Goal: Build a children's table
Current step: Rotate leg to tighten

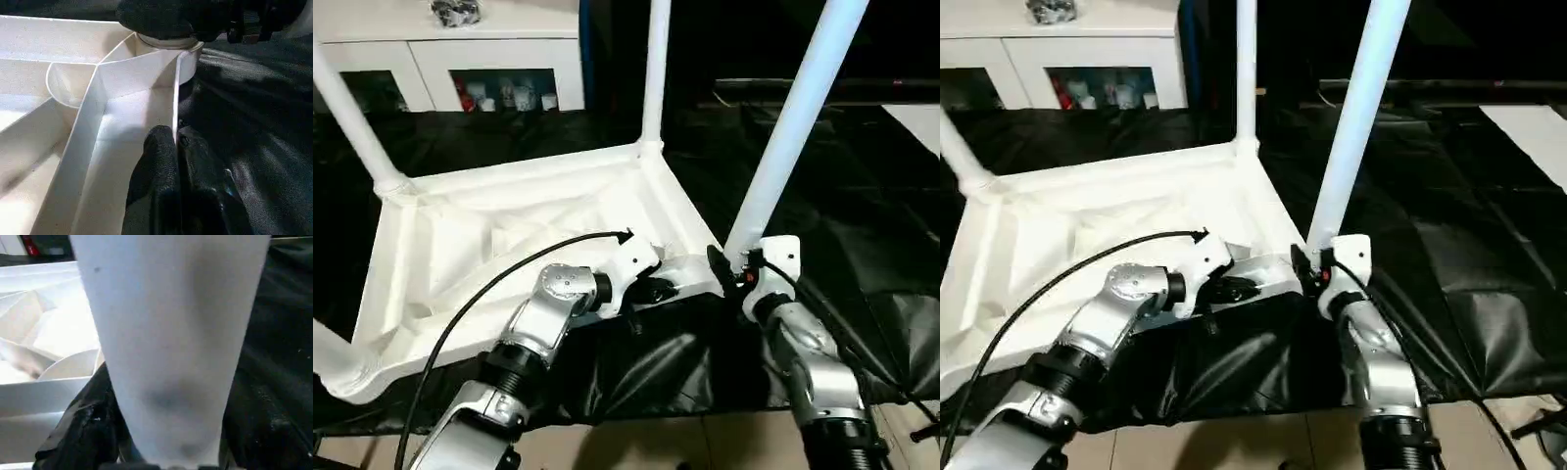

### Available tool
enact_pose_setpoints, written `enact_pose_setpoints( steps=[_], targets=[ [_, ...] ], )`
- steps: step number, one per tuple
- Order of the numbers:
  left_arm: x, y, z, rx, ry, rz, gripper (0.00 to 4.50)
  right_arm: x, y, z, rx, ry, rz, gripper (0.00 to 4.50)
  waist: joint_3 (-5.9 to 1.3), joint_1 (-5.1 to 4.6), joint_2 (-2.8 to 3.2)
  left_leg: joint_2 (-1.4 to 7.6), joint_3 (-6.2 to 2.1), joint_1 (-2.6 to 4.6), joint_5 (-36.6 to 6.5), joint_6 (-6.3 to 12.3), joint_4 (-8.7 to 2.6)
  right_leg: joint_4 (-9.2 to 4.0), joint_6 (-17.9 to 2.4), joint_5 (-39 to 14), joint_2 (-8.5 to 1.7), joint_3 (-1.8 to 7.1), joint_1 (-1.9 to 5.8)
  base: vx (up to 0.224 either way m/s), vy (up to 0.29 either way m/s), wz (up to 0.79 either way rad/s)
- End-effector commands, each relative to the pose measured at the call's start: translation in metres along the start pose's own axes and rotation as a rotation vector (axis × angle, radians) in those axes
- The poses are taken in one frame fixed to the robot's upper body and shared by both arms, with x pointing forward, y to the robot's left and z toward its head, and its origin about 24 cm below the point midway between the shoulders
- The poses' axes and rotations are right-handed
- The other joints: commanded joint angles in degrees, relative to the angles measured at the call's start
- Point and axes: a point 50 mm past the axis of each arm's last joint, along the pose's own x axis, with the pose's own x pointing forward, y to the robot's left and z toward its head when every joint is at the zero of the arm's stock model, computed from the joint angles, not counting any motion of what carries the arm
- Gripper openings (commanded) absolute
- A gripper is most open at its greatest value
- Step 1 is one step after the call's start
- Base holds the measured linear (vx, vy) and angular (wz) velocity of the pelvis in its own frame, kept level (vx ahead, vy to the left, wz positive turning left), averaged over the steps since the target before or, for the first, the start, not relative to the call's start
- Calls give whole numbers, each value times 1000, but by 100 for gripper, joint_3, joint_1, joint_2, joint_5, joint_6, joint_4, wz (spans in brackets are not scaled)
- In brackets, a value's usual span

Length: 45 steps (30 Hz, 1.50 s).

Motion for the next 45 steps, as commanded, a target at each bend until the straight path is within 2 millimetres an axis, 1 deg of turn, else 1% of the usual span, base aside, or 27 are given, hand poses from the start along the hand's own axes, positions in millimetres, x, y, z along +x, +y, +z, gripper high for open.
enact_pose_setpoints(
  steps=[1,2,3,4,5,6,7,8,9,12,14,15,17,19,21,23,25,27,30,32,33,35,38,40,42,44,45],
  targets=[
    [26,-29,-4,-38,-8,-128,0,6,39,-9,4,50,222,320,-141,-6,-50,114,-104,5,-2565,99,-498,-435,-581,-2646,-162,114,54,0,0,0],
    [23,-26,-4,-28,-5,-130,0,4,34,-7,-28,45,232,320,-135,-2,-48,117,-83,-13,-2438,137,-491,-422,-667,-2419,-157,119,63,0,0,0],
    [20,-23,-5,-23,1,-129,0,3,32,-6,-47,43,250,349,-141,9,-42,117,-65,-7,-2375,163,-481,-410,-730,-2338,-160,125,66,0,0,0],
    [17,-21,-6,-15,6,-132,0,2,29,-5,-71,45,264,358,-142,17,-27,116,-64,-4,-2359,170,-478,-408,-754,-2328,-166,125,68,0,0,0],
    [14,-19,-7,-9,12,-139,0,0,26,-5,-92,45,290,358,-149,21,-42,113,-58,-13,-2299,196,-469,-403,-774,-2302,-168,123,90,0,0,0],
    [8,-16,-9,5,22,-154,0,-4,21,-3,-130,45,367,358,-161,37,-32,113,-55,-25,-2209,248,-457,-387,-802,-2211,-174,124,115,0,0,0],
    [8,-16,-9,5,22,-154,0,-4,21,-3,-130,45,367,358,-164,43,-33,117,-49,-28,-2150,272,-452,-383,-827,-2146,-178,127,118,0,0,0],
    [1,-13,-11,19,31,-186,0,-8,17,-1,-157,52,466,358,-160,47,-51,119,-31,-32,-2054,324,-442,-379,-887,-2049,-179,131,112,0,0,0],
    [-2,-12,-11,26,37,-196,0,-10,15,-1,-162,56,502,358,-169,63,-59,120,-22,-38,-1972,390,-423,-362,-946,-1959,-175,132,129,0,0,0],
    [-10,-8,-12,42,47,-233,0,-19,10,2,-193,81,626,358,-192,114,-48,136,-4,-35,-1696,500,-400,-324,-1073,-1704,-184,127,144,0,0,0],
    [-19,-4,-14,54,59,-266,0,-26,4,4,-213,116,730,358,-194,147,-86,135,21,-43,-1376,618,-355,-267,-1232,-1254,-174,136,159,0,0,0],
    [-22,-2,-14,59,65,-279,0,-29,2,4,-219,130,766,358,-218,163,-77,131,23,-54,-1160,710,-330,-210,-1329,-923,-169,129,190,0,0,0],
    [-25,-1,-15,67,70,-293,0,-31,1,5,-220,146,802,358,-232,174,-69,126,36,-60,-834,856,-299,-148,-1502,-361,-166,122,207,0,0,0],
    [-32,1,-15,77,73,-338,0,-34,-3,5,-241,187,897,358,-235,187,-68,127,43,-42,-726,932,-281,-116,-1624,-127,-160,112,215,0,0,0],
    [-37,2,-15,81,78,-374,0,-36,-6,5,-240,230,961,358,-238,238,-58,145,55,-32,-617,994,-259,-74,-1742,86,-144,101,222,0,0,0],
    [-41,5,-16,86,90,-392,0,-34,-8,6,-234,263,1013,344,-220,264,-62,155,60,-25,-767,945,-270,-84,-1763,-151,-144,89,213,0,0,0],
    [-43,5,-17,87,92,-400,0,-34,-8,7,-236,267,1024,326,-195,281,-59,166,60,-19,-1054,799,-285,-119,-1734,-591,-157,100,194,0,0,0],
    [-45,6,-17,88,96,-417,0,-33,-8,7,-224,282,1054,323,-177,294,-75,168,49,-14,-1398,577,-310,-154,-1601,-1172,-167,113,176,0,0,0],
    [-46,6,-18,88,101,-434,0,-33,-6,6,-222,294,1085,287,-170,298,-74,174,34,-12,-1516,434,-331,-178,-1470,-1505,-179,125,165,0,0,0],
    [-48,6,-18,91,107,-446,0,-32,-3,6,-200,295,1111,277,-186,299,-85,165,32,-18,-1467,433,-322,-168,-1457,-1431,-170,127,172,0,0,0],
    [-48,6,-19,89,106,-446,0,-33,-1,7,-183,291,1120,258,-200,303,-82,170,30,-21,-1369,446,-317,-149,-1484,-1264,-172,127,180,0,0,0],
    [-48,6,-19,88,106,-446,0,-33,0,7,-179,288,1120,254,-211,304,-82,166,37,-24,-1226,489,-299,-122,-1552,-989,-166,124,184,0,0,0],
    [-46,5,-19,74,91,-437,0,-35,4,6,-139,259,1113,252,-216,316,-82,157,44,-32,-1115,560,-286,-110,-1601,-832,-166,120,198,0,0,0],
    [-42,6,-19,69,85,-391,0,-36,7,6,-104,217,1071,252,-214,328,-79,161,48,-25,-1102,565,-284,-115,-1591,-835,-167,123,191,0,0,0],
    [-37,7,-18,51,72,-326,0,-31,8,5,-89,166,937,251,-193,333,-82,164,44,-32,-1240,494,-310,-147,-1515,-1149,-179,126,176,0,0,0],
    [-34,8,-17,46,67,-291,0,-29,8,5,-81,149,870,247,-178,306,-92,148,12,-9,-1579,326,-344,-219,-1306,-1893,-197,128,150,0,0,0],
    [-30,7,-16,32,58,-258,0,-25,9,2,-70,140,780,247,-160,288,-96,150,3,-9,-1646,265,-362,-244,-1199,-2068,-189,142,130,0,0,0]
  ],
)
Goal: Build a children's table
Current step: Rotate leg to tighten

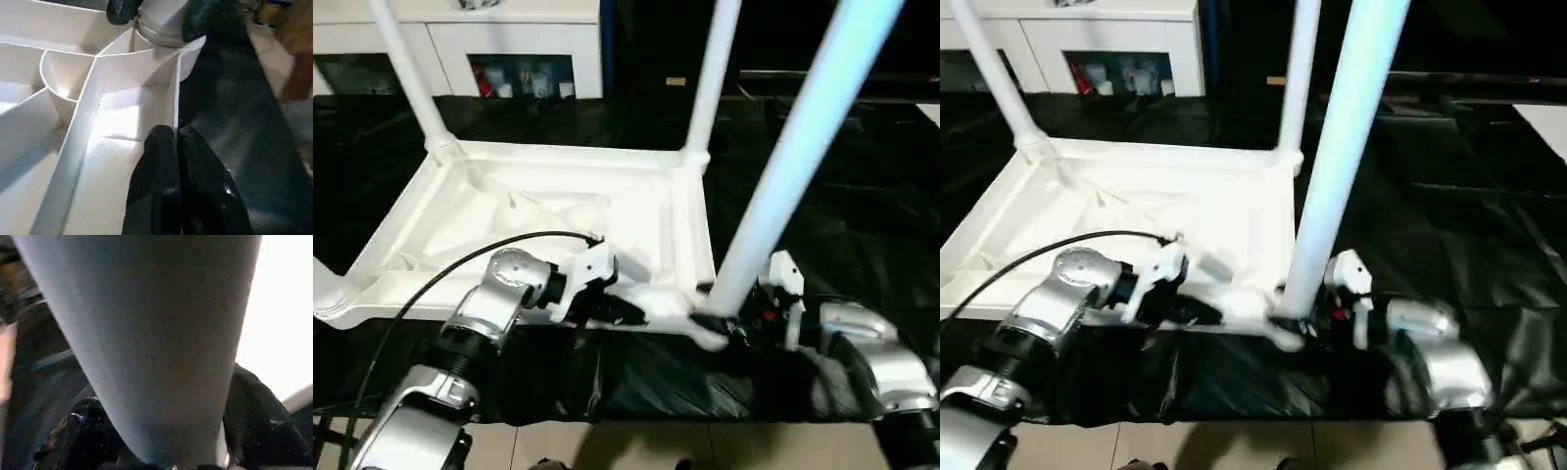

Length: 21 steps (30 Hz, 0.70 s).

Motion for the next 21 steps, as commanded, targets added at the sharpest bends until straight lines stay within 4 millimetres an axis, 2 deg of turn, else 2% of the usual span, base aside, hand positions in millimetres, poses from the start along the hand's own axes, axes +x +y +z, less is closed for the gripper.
enact_pose_setpoints(
  steps=[1,2,3,5,6,7,8,10,12,13,15,18,19,21],
  targets=[
    [26,-3,-1,-45,-1,73,0,24,13,-5,45,-22,-72,245,-208,-11,-62,119,-30,43,-1698,235,-397,-460,-1140,-2163,-197,155,199,0,0,0],
    [27,-3,-1,-46,-2,76,0,24,13,-6,46,-22,-79,244,-203,-32,-67,107,-46,41,-1797,161,-410,-480,-1042,-2343,-197,146,195,0,0,0],
    [35,-4,0,-53,-14,108,0,30,14,-10,60,-20,-175,244,-199,-45,-80,102,-58,20,-1810,136,-423,-485,-973,-2424,-195,143,212,0,0,0],
    [49,-7,4,-68,-32,149,0,39,15,-17,102,-9,-350,243,-182,-69,-78,95,-68,46,-1979,40,-440,-536,-752,-2794,-192,155,148,0,0,0],
    [54,-8,5,-73,-39,158,0,42,14,-19,126,-8,-420,243,-168,-87,-85,78,-90,41,-2114,24,-455,-558,-640,-3058,-192,143,152,0,0,0],
    [58,-9,7,-78,-45,166,0,45,13,-20,147,-8,-479,243,-160,-93,-84,79,-94,47,-2167,10,-462,-572,-580,-3162,-190,148,143,0,0,0],
    [62,-10,8,-81,-46,179,0,47,12,-21,190,-17,-541,243,-165,-102,-55,75,-99,85,-2306,-19,-462,-607,-507,-3315,-194,155,104,0,0,0],
    [70,-13,10,-85,-50,185,0,53,12,-20,222,-52,-597,243,-167,-134,-53,68,-112,102,-2432,-50,-476,-623,-448,-3336,-181,156,98,0,0,0],
    [75,-15,11,-92,-54,187,0,56,13,-17,220,-77,-608,243,-183,-165,-20,65,-110,119,-2514,-19,-477,-642,-428,-3203,-167,152,94,0,0,0],
    [77,-16,12,-89,-55,178,0,58,13,-15,214,-95,-602,297,-192,-176,-7,65,-112,103,-2502,6,-487,-633,-461,-3046,-161,148,116,0,0,0],
    [77,-17,12,-80,-54,160,0,62,15,-9,209,-131,-541,311,-194,-176,5,69,-109,93,-2490,23,-493,-625,-499,-2896,-157,151,121,0,0,0],
    [75,-16,12,-77,-50,165,0,61,16,-6,166,-118,-501,346,-203,-194,4,66,-95,76,-2465,76,-488,-607,-594,-2680,-148,168,135,0,0,0],
    [69,-14,11,-66,-47,157,0,54,14,-5,109,-96,-459,355,-198,-196,7,68,-95,73,-2459,80,-490,-607,-605,-2673,-150,169,136,0,0,0],
    [67,-13,10,-60,-46,154,0,51,13,-5,89,-89,-438,359,-207,-186,-8,69,-83,53,-2337,148,-472,-597,-639,-2545,-155,177,163,0,0,0]
  ],
)
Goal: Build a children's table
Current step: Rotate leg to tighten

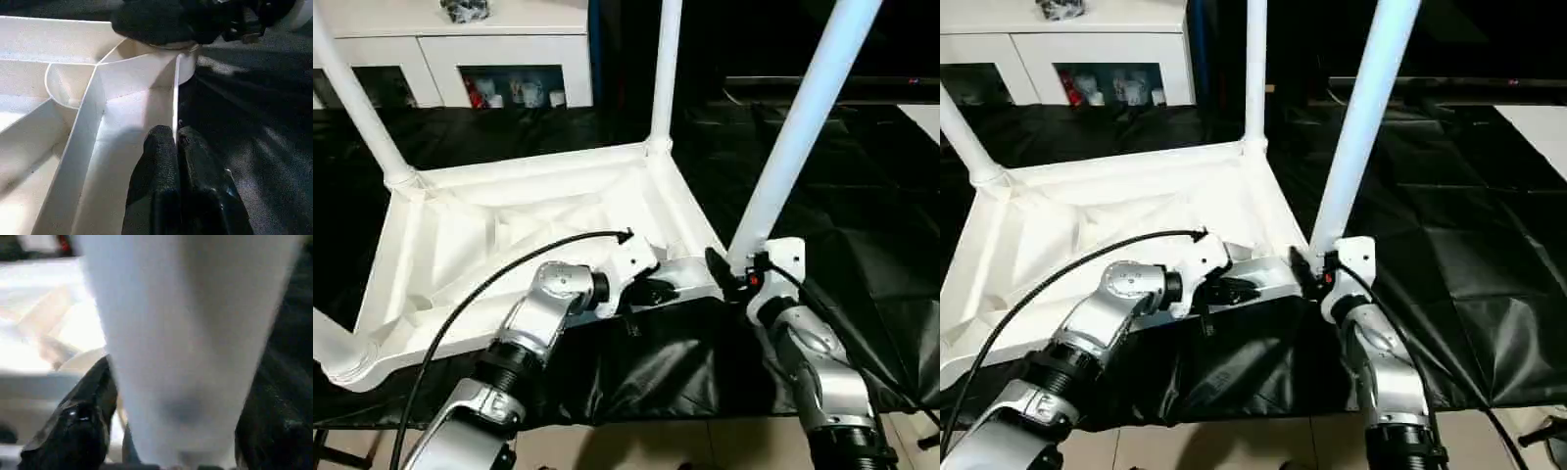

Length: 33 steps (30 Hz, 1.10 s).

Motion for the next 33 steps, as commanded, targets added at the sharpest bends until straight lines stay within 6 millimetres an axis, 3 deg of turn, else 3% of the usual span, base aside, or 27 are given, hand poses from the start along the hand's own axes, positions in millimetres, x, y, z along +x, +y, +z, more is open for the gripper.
enact_pose_setpoints(
  steps=[1,8,10,15,23,24,33],
  targets=[
    [16,-17,-7,-21,13,-90,0,9,32,-7,-22,40,209,359,-163,-11,-66,100,-70,-14,-2278,162,-443,-484,-700,-2466,-157,119,99,0,0,0],
    [-7,-3,-14,1,41,-148,0,-15,17,0,-140,71,582,359,-191,32,-89,110,-13,-44,-1656,497,-368,-401,-1068,-1649,-164,109,172,0,0,0],
    [-7,-3,-14,1,41,-148,0,-15,17,0,-140,71,582,359,-208,40,-80,123,-4,-32,-1502,556,-348,-379,-1183,-1475,-179,95,187,0,0,0],
    [-19,-1,-13,12,26,-248,0,-26,6,0,-173,167,775,359,-221,67,-102,124,6,-40,-1093,780,-312,-293,-1490,-899,-168,57,235,0,0,0],
    [-26,0,-16,29,56,-336,0,-24,3,3,-164,215,917,317,-188,160,-94,162,25,-9,-1257,651,-325,-291,-1532,-1130,-171,58,215,0,0,0],
    [-26,1,-16,31,58,-341,0,-23,4,3,-161,223,932,291,-183,169,-88,162,24,-10,-1259,633,-328,-289,-1539,-1121,-176,59,216,0,0,0],
    [-29,3,-16,31,62,-347,0,-23,5,4,-130,232,981,245,-190,178,-94,157,23,-15,-1190,626,-322,-281,-1568,-1081,-181,57,229,0,0,0]
  ],
)
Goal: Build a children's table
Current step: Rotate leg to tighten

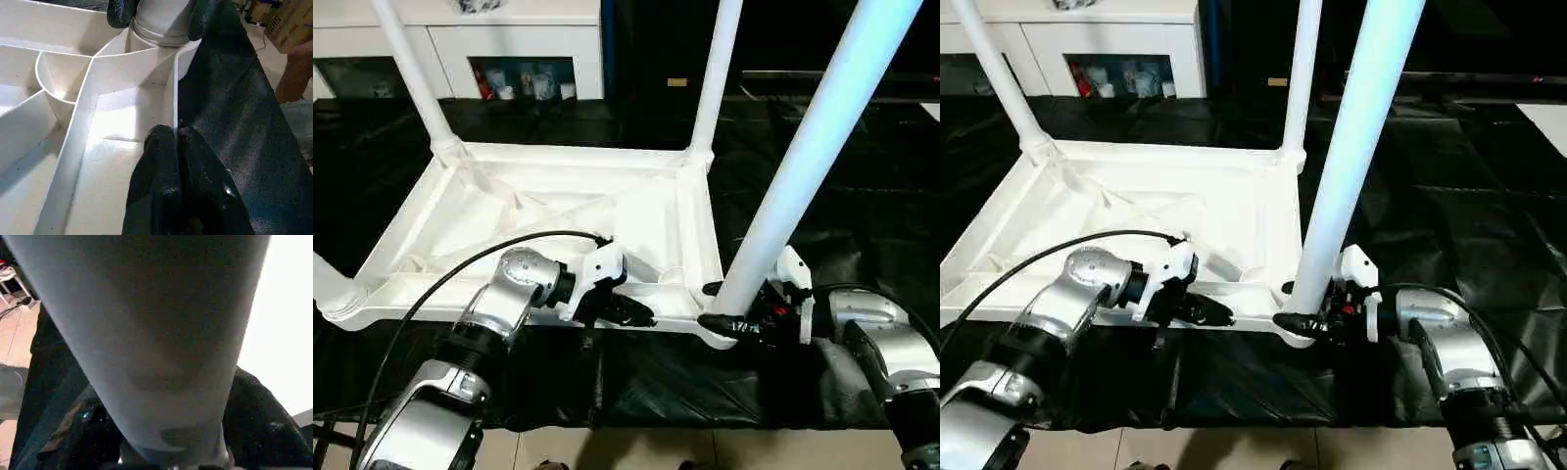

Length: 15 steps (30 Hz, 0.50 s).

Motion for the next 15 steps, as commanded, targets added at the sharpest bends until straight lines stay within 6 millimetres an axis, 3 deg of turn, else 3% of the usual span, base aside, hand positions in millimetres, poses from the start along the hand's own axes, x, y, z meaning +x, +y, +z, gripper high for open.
enact_pose_setpoints(
  steps=[1,5,7,11,12,15],
  targets=[
    [12,-3,-5,-22,14,-20,0,20,14,-5,41,-2,143,244,-222,12,-98,125,7,5,-1208,598,-281,-316,-1545,-1103,-185,130,245,0,0,0],
    [17,1,-5,-52,-11,77,0,24,16,-6,56,-67,-5,240,-202,20,-108,133,3,9,-1332,530,-308,-354,-1444,-1418,-194,137,225,0,0,0],
    [28,2,-3,-86,-28,171,0,32,13,-12,86,-123,-229,238,-185,-15,-130,121,-25,12,-1569,376,-341,-406,-1260,-2000,-214,143,195,0,0,0],
    [46,0,-1,-123,-47,242,0,46,17,-23,148,-117,-435,233,-147,-66,-130,107,-76,29,-1994,159,-407,-504,-843,-2873,-202,145,140,0,0,0],
    [54,-1,1,-141,-67,250,0,49,18,-25,155,-122,-478,232,-170,-80,-106,117,-83,47,-2036,99,-410,-508,-789,-2867,-207,158,135,0,0,0],
    [64,-3,4,-141,-72,250,0,55,16,-29,216,-117,-577,227,-180,-105,-133,94,-89,64,-2252,80,-418,-538,-673,-2930,-181,172,108,0,0,0]
  ],
)
